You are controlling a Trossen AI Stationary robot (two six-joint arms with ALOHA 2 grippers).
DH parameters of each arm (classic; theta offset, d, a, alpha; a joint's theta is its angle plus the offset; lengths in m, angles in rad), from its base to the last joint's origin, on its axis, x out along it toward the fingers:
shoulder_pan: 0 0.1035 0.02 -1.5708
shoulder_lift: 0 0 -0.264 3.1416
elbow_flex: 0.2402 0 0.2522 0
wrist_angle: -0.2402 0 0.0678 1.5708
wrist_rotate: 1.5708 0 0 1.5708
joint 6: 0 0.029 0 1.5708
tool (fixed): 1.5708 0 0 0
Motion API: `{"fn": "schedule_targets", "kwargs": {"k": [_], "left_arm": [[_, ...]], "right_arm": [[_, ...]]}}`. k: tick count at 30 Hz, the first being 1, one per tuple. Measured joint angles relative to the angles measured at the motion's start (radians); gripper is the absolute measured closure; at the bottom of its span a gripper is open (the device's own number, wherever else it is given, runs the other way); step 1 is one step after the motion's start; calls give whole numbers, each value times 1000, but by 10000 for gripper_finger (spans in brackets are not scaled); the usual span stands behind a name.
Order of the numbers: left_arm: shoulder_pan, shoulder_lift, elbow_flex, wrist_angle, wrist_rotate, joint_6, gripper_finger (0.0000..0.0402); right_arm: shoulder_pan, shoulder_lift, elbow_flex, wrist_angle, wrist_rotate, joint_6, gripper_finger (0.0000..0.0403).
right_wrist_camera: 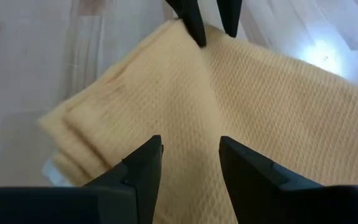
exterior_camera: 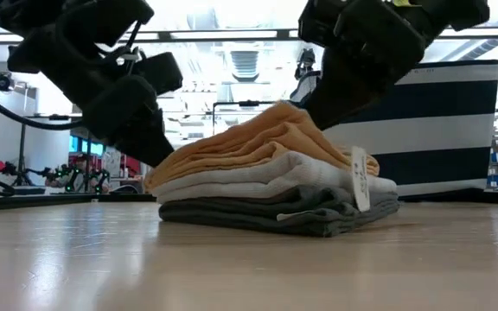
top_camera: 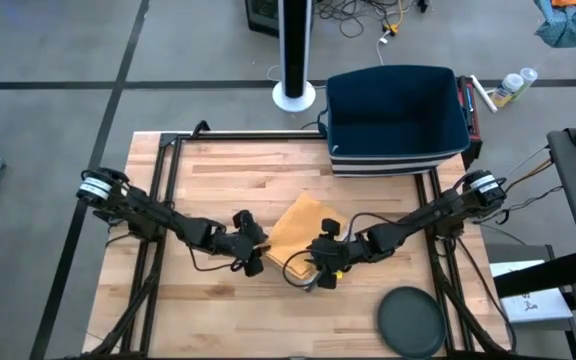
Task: Fold kitchen towel into neat rectangle
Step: Stack the orange towel on top of the white patterned towel
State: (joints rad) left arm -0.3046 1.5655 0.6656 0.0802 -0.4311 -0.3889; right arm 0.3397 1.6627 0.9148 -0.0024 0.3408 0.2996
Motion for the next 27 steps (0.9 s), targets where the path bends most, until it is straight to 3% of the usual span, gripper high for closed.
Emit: {"fn": "schedule_targets", "kwargs": {"k": [14,22,24,27], "left_arm": [[-12,-32,136,-61,0,121,258],[-16,122,145,-54,55,108,269],[-17,152,145,-32,71,87,271],[-23,174,146,0,101,76,273]], "right_arm": [[18,125,-51,111,3,102,259],[18,-6,-45,85,-3,58,241],[18,-47,-53,83,37,53,238],[18,-93,-87,34,195,71,240]]}}
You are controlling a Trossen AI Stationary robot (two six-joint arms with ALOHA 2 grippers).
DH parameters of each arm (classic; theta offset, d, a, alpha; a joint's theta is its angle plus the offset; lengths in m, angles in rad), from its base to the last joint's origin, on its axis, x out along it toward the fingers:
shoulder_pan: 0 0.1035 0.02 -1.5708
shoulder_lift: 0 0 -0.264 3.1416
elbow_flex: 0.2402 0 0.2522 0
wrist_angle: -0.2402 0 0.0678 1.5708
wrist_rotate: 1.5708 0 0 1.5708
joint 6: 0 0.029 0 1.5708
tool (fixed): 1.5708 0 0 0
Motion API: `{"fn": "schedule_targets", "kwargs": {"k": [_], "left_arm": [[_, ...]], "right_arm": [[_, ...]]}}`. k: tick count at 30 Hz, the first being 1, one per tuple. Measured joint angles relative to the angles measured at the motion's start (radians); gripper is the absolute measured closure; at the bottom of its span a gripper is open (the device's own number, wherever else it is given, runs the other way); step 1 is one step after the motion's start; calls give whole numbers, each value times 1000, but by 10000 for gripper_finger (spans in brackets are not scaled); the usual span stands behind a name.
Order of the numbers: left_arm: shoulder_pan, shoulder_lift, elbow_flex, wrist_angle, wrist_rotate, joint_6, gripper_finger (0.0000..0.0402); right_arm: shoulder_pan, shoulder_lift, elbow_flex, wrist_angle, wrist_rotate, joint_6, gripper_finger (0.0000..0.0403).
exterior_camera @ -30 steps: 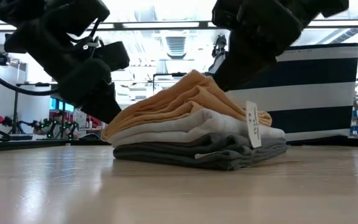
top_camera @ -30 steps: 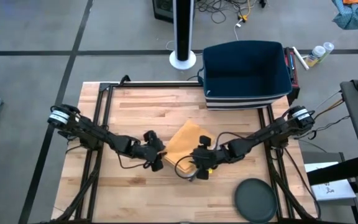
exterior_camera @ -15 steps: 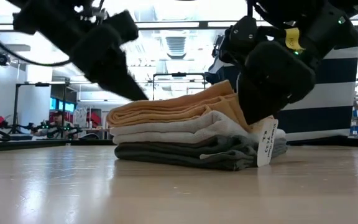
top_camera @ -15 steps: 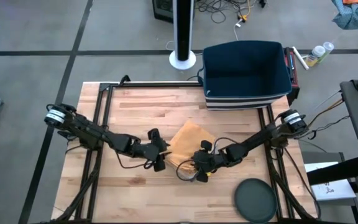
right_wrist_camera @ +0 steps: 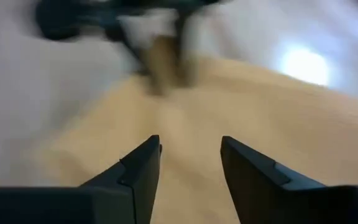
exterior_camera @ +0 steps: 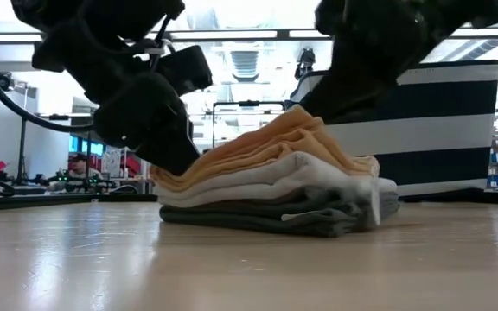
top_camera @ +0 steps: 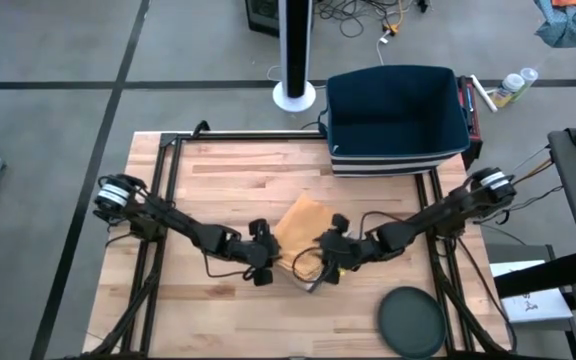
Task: Fold kitchen towel into neat rectangle
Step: Stack the orange towel on top of the white patterned towel
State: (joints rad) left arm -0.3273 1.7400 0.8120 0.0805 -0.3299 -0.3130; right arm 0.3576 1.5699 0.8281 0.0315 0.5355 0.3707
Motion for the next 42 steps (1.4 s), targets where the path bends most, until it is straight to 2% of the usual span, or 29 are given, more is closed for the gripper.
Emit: {"fn": "schedule_targets", "kwargs": {"k": [2,4,8,12,21,24,28,33,37,40,42], "left_arm": [[-4,-6,-1,0,10,8,274],[-4,-24,-3,-7,19,19,274],[-5,-73,-5,4,30,57,267],[-6,-79,11,100,35,95,259],[-27,91,25,323,73,86,260],[-41,146,59,338,74,87,268],[-47,159,75,334,76,95,278],[-47,104,73,309,83,139,285],[-36,-8,72,243,40,225,283],[19,-99,61,201,48,224,277],[78,-138,46,196,126,200,273]], "right_arm": [[-1,-22,-38,-2,106,32,243],[-1,-35,-78,4,164,63,246],[-2,-4,-170,53,172,197,253],[6,59,-236,150,168,262,258],[4,83,-248,173,186,136,256],[3,59,-254,164,206,120,250],[16,-6,-259,157,200,89,244],[73,-95,-251,163,198,66,245],[102,-121,-251,181,192,60,254],[125,-107,-251,190,123,35,261],[143,-99,-251,163,34,45,265]]}}
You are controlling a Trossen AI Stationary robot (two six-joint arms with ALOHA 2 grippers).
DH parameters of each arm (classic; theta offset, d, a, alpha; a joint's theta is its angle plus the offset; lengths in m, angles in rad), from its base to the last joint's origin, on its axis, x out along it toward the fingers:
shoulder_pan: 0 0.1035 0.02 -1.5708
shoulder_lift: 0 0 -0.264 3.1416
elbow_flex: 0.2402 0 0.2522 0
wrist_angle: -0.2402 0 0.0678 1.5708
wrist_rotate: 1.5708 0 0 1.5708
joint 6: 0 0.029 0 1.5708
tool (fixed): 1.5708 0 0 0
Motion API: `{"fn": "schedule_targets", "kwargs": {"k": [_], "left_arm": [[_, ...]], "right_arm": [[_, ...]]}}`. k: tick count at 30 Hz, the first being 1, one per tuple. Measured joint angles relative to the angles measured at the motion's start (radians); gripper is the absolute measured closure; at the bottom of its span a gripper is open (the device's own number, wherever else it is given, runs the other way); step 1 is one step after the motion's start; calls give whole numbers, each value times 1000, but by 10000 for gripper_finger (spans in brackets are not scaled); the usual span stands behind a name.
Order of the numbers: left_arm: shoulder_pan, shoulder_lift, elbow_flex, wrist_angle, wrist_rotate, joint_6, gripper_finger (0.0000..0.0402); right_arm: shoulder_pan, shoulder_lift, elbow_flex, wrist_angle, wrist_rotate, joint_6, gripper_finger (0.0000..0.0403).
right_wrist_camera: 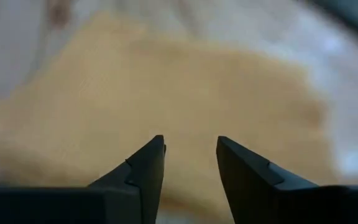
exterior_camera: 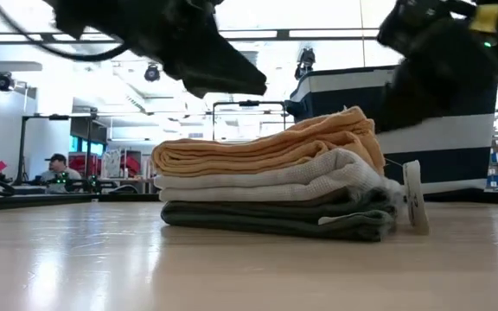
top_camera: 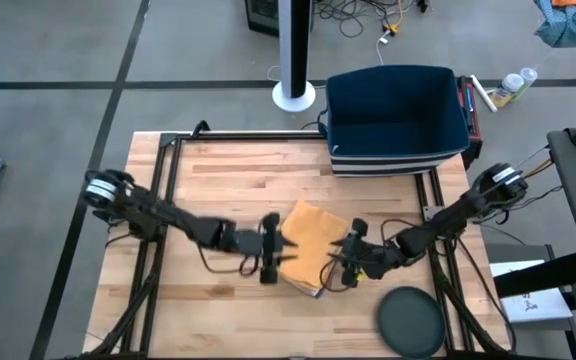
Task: Fold kitchen towel into neat rectangle
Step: Stack the orange towel on top of the white patterned towel
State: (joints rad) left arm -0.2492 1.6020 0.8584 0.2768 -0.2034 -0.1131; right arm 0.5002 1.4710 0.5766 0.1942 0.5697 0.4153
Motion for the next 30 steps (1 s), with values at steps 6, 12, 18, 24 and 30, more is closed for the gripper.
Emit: {"fn": "schedule_targets", "kwargs": {"k": [6,12,18,24,30], "left_arm": [[91,-17,-38,-12,59,58,265],[124,0,-42,34,-7,105,271],[133,-25,-43,-113,-37,119,286],[232,-27,-59,-184,30,160,287],[270,-22,-180,-205,150,123,287]], "right_arm": [[50,-32,40,-186,-180,183,278],[36,-58,122,-502,-243,267,289],[25,-46,123,-844,-287,410,299],[-140,-54,123,-802,-285,332,316],[-296,29,119,-742,-450,115,347]]}}
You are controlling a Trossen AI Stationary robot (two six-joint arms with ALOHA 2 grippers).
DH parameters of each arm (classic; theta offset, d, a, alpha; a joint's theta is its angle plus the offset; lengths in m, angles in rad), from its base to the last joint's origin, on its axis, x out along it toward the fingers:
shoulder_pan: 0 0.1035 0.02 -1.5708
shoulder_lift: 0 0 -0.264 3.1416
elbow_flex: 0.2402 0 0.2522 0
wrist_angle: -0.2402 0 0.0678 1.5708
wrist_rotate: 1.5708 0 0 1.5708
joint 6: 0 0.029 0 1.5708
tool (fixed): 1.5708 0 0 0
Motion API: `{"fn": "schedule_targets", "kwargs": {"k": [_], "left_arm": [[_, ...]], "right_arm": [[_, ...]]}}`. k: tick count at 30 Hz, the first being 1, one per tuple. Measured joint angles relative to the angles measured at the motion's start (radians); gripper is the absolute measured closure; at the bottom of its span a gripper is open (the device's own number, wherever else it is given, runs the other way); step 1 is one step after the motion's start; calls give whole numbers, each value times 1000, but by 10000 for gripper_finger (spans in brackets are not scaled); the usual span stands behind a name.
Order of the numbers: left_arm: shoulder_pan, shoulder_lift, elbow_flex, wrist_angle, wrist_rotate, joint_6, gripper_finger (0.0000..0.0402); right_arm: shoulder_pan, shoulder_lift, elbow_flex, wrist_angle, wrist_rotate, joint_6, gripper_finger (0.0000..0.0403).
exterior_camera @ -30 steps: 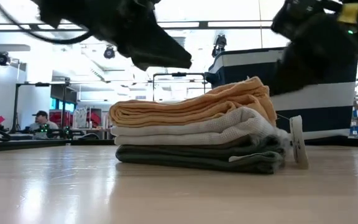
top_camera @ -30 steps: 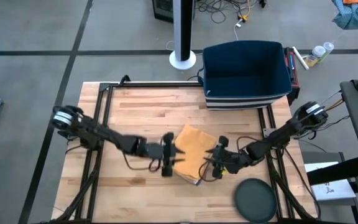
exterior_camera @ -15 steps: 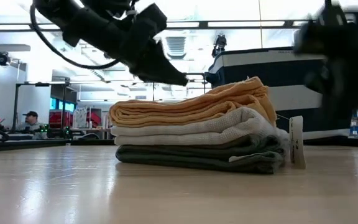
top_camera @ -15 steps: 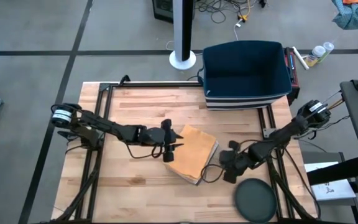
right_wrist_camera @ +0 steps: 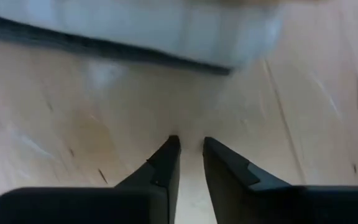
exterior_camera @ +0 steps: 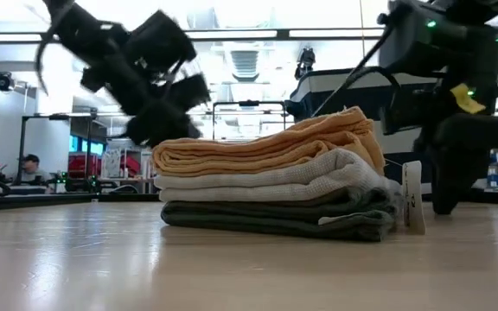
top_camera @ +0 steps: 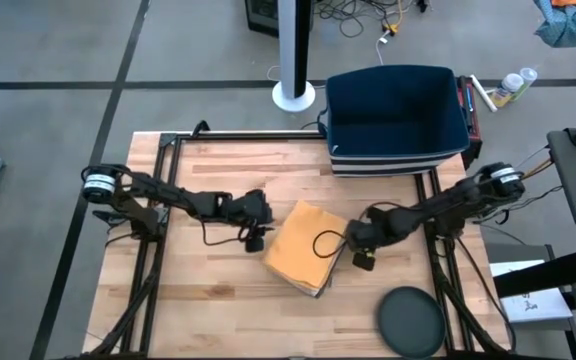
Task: Fold kitchen towel into neat rectangle
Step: Stack the orange towel on top of the white patterned towel
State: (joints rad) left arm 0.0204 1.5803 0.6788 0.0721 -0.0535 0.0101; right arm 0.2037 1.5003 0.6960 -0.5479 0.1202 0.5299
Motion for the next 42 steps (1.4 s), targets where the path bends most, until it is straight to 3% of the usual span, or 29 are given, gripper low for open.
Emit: {"fn": "schedule_targets", "kwargs": {"k": [5,11,18,27,37,42], "left_arm": [[-17,17,-52,48,64,-82,287],[-30,114,-65,213,63,-104,287],[76,248,51,248,109,-64,287],[38,407,207,258,104,-14,287],[-57,427,283,252,95,-64,287],[-106,429,281,286,110,-114,287]], "right_arm": [[-61,45,29,66,-15,-101,369],[-42,28,64,-38,30,-63,382],[124,-61,70,-133,46,92,396],[318,-140,70,-135,156,268,401],[270,-229,69,-285,275,275,401],[182,-245,69,-207,394,188,401]]}}
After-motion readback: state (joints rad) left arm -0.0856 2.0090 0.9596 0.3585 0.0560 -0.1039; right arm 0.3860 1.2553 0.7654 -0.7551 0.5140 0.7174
